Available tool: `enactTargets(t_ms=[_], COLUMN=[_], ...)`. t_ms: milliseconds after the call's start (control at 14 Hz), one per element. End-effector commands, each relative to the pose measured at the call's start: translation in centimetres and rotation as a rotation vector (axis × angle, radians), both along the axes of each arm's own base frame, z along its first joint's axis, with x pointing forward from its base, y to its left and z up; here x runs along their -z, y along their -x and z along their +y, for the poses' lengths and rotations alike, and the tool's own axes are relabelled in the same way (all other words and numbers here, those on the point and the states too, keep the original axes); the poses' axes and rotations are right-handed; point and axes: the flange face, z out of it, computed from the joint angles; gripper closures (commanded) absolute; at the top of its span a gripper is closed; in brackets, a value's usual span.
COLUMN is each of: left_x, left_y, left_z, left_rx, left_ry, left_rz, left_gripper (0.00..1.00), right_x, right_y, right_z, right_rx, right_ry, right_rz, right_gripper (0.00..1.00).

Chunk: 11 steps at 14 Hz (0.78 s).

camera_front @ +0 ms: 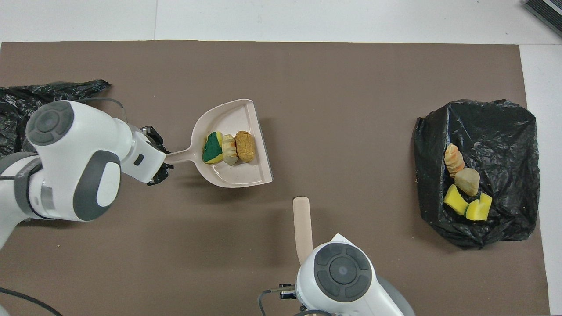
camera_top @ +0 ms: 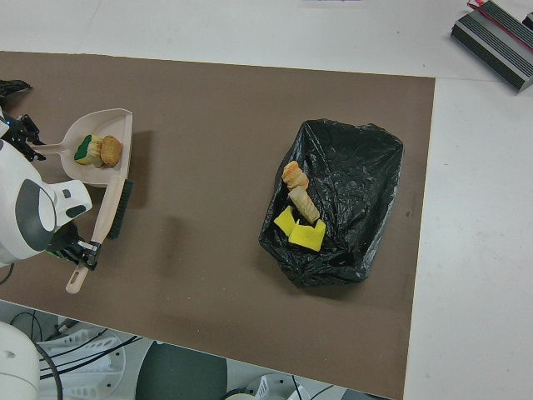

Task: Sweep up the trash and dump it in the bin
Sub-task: 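Carry the loaded dustpan over the black bag with the left gripper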

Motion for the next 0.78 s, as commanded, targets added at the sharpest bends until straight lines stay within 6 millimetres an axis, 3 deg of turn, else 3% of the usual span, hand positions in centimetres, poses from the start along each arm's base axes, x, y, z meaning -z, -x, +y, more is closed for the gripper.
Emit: enactTargets(t_ms=[0,356,498,641,712], left_x=[-0.9,-5.9,-8.0,-8.4,-9.0], left_y=[-1.8,-3.7,-4.0,-3.2,-2.9], left_z=[4.7,11.6,14.9,19.6,20.9], left_rx=[0.005,0.018,0.05,0.049,0.06], left_ry=[0.09,0.114,0.109,0.137,0.144], left_rz=[0.004,-0.011,-0.019,-0.004,0.002], left_gripper=[1.0,1.0,1.0,1.0,1.0], right_x=[1.4,5.7,6.6,7.8,8.4], right_y=[0.6,2.3,2.6,3.0,3.6], right_z=[0.6,4.4,4.2,3.5,3.7], right_rx=[0.026,0.111,0.108,0.103,0.083], right_ry=[-0.024,-0.005,0.006,0.0,-0.007], right_rz=[0.024,0.03,0.038,0.019,0.005], right_gripper=[1.0,1.0,1.0,1.0,1.0])
